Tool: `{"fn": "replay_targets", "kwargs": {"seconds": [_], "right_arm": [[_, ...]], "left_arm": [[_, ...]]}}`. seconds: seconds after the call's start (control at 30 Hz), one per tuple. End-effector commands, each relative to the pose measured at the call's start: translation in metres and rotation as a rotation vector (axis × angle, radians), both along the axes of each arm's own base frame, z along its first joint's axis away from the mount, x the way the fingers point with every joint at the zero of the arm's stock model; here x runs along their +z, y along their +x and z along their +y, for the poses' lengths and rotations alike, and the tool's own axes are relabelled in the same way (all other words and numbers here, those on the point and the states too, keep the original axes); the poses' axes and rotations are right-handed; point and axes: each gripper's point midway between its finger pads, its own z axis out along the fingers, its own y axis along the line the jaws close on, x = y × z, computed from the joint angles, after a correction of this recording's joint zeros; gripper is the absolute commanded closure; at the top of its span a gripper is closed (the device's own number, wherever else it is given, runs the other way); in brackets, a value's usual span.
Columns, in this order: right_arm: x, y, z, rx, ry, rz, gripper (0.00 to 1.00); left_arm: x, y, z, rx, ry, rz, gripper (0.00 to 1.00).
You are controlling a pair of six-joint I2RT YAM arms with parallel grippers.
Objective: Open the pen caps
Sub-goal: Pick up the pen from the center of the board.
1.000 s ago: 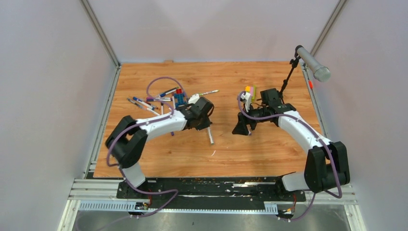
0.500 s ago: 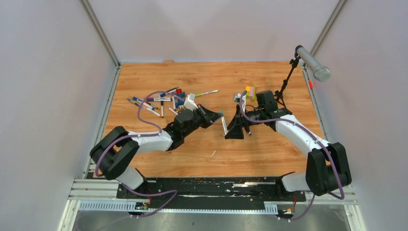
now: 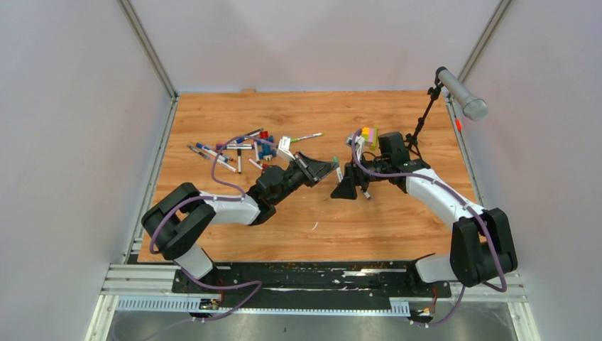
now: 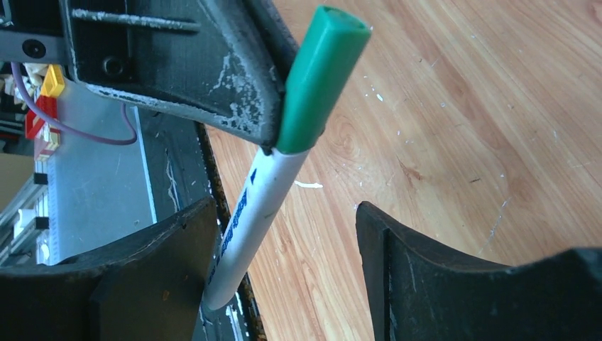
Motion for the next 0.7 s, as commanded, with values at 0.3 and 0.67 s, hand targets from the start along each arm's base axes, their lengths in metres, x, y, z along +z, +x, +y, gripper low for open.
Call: {"fn": "replay_targets", "kwargs": {"seconds": [0.3, 0.67], "right_arm": [[0.032, 0.006, 0.003, -0.02, 0.147, 0.045, 0.74], [0.048, -0.025, 0.005, 0.189, 0.254, -0.014, 1.0]], "left_arm": [[0.007, -0.006, 0.0, 0.005, 0.015, -0.064, 1.0], [0.045, -0.021, 0.012, -0.018, 0.048, -0.263, 0.32]]}}
